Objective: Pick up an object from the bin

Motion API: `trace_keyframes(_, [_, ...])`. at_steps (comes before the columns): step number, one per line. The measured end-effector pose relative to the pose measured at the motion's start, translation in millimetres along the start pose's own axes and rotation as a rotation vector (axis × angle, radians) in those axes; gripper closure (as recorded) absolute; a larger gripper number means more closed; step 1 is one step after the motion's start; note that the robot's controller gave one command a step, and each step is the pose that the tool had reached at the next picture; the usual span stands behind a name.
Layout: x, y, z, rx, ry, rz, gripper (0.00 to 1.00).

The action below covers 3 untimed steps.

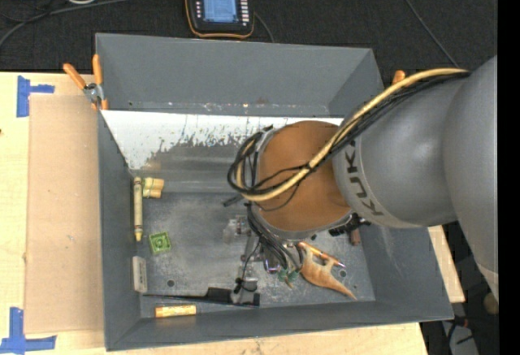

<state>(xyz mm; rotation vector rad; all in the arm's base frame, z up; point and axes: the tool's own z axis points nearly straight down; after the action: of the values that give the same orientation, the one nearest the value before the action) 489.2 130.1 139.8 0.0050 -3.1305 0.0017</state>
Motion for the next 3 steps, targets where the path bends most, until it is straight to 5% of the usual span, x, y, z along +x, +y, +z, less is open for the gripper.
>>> trace_keyframes(1, [-2.0, -1.0, -4.1, -0.001, -0.008, 0.006, 0.00])
trace_keyframes(2, [5.7, 27.2, 68.2, -0.003, -0.018, -0.129, 0.00])
trace_keyframes(3, [13.0, 35.9, 33.3, -0.001, -0.013, -0.164, 0.00])
